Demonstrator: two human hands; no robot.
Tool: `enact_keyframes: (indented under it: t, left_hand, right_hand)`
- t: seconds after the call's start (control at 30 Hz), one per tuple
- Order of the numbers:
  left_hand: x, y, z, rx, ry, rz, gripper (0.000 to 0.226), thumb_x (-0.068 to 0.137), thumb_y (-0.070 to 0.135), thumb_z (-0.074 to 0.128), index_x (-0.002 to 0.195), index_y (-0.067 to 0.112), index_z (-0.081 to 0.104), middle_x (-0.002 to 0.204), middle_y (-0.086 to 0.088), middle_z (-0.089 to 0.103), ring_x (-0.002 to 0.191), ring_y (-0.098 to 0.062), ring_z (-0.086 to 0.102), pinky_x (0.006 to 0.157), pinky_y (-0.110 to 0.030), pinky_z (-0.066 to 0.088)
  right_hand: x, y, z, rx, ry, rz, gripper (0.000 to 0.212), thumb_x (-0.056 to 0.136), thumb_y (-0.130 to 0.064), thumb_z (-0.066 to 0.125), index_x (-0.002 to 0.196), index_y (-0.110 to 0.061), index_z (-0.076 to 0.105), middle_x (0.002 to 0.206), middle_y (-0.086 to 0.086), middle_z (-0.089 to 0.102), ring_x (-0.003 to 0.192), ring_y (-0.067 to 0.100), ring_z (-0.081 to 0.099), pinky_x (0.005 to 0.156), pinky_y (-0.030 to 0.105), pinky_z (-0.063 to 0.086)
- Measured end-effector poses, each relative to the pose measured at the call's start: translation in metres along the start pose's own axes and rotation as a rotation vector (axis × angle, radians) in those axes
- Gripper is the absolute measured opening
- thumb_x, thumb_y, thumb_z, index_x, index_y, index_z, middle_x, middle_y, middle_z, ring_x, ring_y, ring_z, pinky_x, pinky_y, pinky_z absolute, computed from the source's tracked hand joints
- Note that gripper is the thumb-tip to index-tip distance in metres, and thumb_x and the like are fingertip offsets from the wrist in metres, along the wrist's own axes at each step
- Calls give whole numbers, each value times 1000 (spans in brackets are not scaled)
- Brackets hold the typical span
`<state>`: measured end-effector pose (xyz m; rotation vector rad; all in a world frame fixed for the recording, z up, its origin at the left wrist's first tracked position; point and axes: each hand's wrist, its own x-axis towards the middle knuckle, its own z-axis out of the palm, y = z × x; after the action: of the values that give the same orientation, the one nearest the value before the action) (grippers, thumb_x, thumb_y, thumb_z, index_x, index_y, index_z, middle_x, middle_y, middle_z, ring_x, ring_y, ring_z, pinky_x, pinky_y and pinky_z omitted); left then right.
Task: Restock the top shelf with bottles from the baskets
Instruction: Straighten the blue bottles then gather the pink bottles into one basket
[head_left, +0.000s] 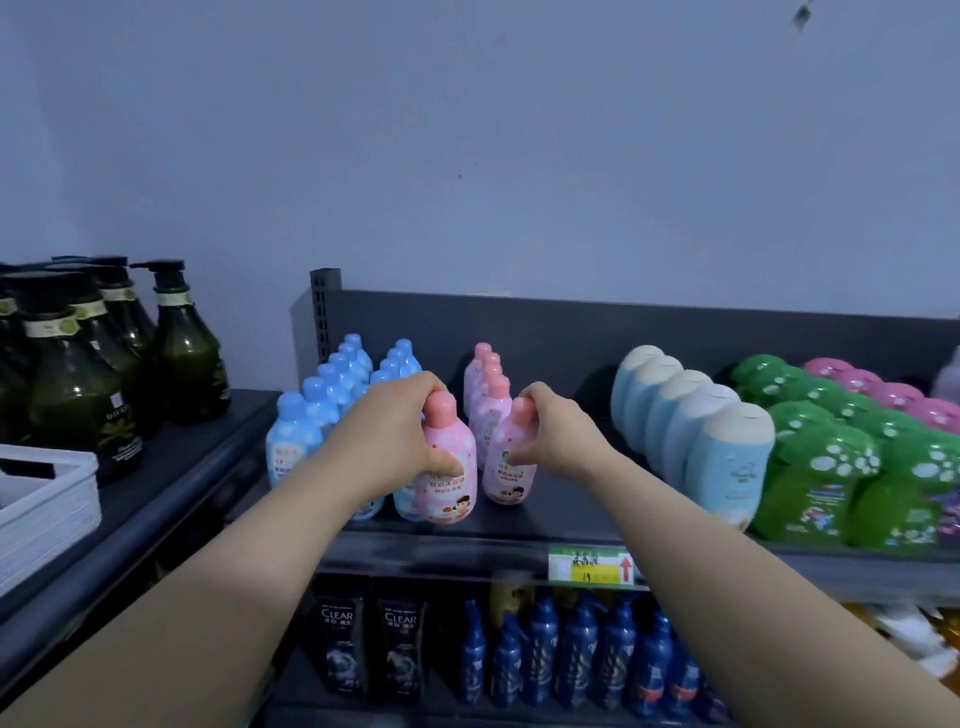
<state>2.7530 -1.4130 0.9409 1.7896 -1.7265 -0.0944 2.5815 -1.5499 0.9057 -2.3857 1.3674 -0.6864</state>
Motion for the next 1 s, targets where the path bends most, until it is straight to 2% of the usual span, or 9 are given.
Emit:
enact_keyframes:
  t: [0.13, 0.33, 0.43, 0.53, 0.7, 0.83, 1.0]
  left_hand:
    - [11, -4, 8, 15, 10, -24, 44, 61, 26, 87, 80, 27, 47, 78, 11, 56, 68, -7, 52, 62, -21, 42]
    - [16, 0, 16, 68, 29, -31, 44, 60, 29, 85, 84, 28, 49, 78, 11, 57, 73, -12, 56, 68, -30, 48]
    - [18, 1, 23, 138, 29, -26, 46, 59, 35, 85, 88, 28, 50, 80, 12, 57, 75, -11, 55, 66, -28, 46]
    - [22, 2, 34, 197, 14, -3, 51, 54, 43, 85, 89, 30, 50, 85, 10, 57, 85, -14, 52, 71, -31, 47]
    - [35, 14, 52, 338, -10, 19, 58, 52, 56, 82, 99, 39, 53, 89, 5, 47, 91, -22, 47, 79, -31, 41]
    - [44, 21, 55, 390, -75, 26, 64, 57, 52, 82, 112, 36, 54, 93, 4, 45, 93, -24, 44, 82, -31, 42]
    - [48, 25, 53, 396, -131, 3, 58, 65, 46, 81, 113, 32, 53, 92, 6, 47, 93, -21, 42, 82, -30, 39]
  right_hand:
    - [19, -1, 8, -43, -52, -59, 60, 68, -29, 73, 120, -22, 44, 104, 4, 59, 90, 25, 59, 77, 38, 53]
    - [31, -4, 13, -25, -75, -154, 54, 71, -28, 68, 119, -23, 46, 101, 7, 60, 85, 26, 62, 76, 40, 56]
    - [30, 2, 12, 2, -89, -172, 63, 74, -29, 72, 128, -23, 42, 101, 6, 62, 86, 24, 62, 77, 38, 55]
    - [27, 10, 1, 26, -122, -190, 73, 72, -28, 78, 135, -24, 40, 100, 0, 61, 89, 18, 60, 80, 33, 52]
    - [23, 27, -17, -4, -102, -199, 67, 78, -25, 72, 137, -20, 41, 97, -4, 58, 92, 15, 59, 83, 29, 50]
    - [22, 39, -24, -21, -98, -183, 67, 80, -22, 72, 140, -22, 39, 106, -2, 59, 96, 15, 59, 86, 26, 48]
    - [23, 49, -26, -18, -99, -167, 65, 84, -21, 68, 142, -22, 38, 109, -2, 61, 98, 16, 60, 86, 28, 50]
